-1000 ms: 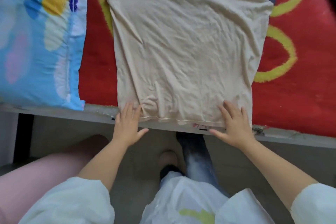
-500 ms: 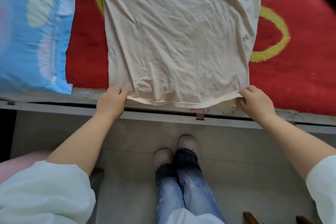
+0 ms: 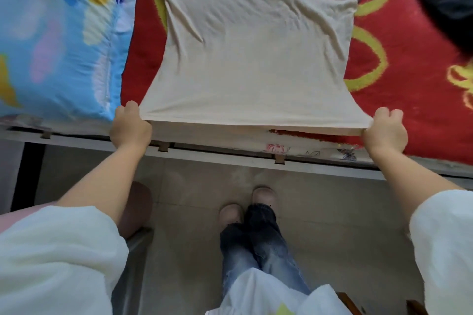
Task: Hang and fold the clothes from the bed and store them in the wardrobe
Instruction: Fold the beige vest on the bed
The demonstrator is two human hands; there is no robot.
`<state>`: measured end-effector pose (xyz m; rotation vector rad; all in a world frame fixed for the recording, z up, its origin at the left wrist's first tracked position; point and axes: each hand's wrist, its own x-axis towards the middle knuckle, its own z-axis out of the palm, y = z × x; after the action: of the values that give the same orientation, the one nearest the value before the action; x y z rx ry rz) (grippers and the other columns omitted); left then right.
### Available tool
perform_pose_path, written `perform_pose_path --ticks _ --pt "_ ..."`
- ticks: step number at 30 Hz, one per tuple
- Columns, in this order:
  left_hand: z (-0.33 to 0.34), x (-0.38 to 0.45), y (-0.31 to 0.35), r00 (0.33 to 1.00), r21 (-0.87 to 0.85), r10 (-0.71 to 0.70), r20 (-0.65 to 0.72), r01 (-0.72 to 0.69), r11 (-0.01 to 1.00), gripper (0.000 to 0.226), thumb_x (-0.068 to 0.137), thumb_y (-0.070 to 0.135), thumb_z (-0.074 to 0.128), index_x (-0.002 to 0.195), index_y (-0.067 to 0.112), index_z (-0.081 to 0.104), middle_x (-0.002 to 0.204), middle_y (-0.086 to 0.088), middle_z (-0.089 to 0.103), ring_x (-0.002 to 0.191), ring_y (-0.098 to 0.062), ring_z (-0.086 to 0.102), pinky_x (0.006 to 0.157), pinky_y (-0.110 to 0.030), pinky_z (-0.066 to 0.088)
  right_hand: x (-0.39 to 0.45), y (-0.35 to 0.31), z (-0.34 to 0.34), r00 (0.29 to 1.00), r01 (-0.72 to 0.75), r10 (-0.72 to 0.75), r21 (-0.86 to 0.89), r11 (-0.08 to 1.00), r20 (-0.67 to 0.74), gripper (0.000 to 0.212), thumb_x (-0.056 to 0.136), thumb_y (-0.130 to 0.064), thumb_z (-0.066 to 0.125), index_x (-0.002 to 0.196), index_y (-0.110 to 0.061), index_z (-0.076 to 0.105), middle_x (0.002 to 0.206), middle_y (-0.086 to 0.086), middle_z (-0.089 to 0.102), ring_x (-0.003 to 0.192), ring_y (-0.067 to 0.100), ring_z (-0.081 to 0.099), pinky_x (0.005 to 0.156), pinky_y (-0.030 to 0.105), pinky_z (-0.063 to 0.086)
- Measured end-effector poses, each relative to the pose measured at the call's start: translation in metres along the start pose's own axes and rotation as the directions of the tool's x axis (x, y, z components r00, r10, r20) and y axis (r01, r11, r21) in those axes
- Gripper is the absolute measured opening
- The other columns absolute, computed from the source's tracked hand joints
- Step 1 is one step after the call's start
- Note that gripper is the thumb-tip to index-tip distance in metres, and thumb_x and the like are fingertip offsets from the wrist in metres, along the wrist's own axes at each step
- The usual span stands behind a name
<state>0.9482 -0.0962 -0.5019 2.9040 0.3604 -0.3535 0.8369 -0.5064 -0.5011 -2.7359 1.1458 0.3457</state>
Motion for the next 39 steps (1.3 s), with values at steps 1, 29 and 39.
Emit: perform_pose_path --ticks 1,29,39 --pt "-0.008 -0.001 0.003 0.999 -0.132 -0.045 -0.028 0.041 0.99 0.019 0.084 -0.01 0.035 0.097 -0.001 0.044 0.097 -0.024 0.045 0.085 -0.038 0.045 0.067 -0.038 0.03 0.0 -0.004 -0.008 0.991 -0.125 0.132 0.165 0.978 -0.027 0.022 0.088 0.003 0.037 0.109 0.003 0.045 0.121 0.028 0.043 0.099 0.044 0.05 0.074 0.043 0.037" --pt "-0.007 -0.007 -0.028 0.959 -0.057 -0.154 0.239 0.172 0.984 0.023 0.091 0.0 0.038 0.107 0.011 0.05 0.12 -0.025 0.05 0.096 -0.036 0.05 0.08 -0.041 0.044 -0.012 0.035 -0.014 0.872 -0.411 0.479 0.678 0.609 0.099 0.025 0.084 0.004 0.03 0.099 -0.01 0.043 0.11 0.019 0.048 0.093 0.032 0.048 0.079 0.048 0.049" --pt "-0.009 -0.02 -0.033 0.981 -0.105 0.013 0.193 0.008 0.994 0.031 0.087 -0.007 0.043 0.112 0.002 0.059 0.112 -0.024 0.057 0.102 -0.037 0.051 0.078 -0.034 0.039 -0.025 0.048 -0.011 0.893 -0.426 0.438 0.497 0.756 0.1 0.032 0.086 0.004 0.026 0.112 -0.007 0.042 0.115 0.025 0.05 0.092 0.034 0.05 0.072 0.041 0.048"
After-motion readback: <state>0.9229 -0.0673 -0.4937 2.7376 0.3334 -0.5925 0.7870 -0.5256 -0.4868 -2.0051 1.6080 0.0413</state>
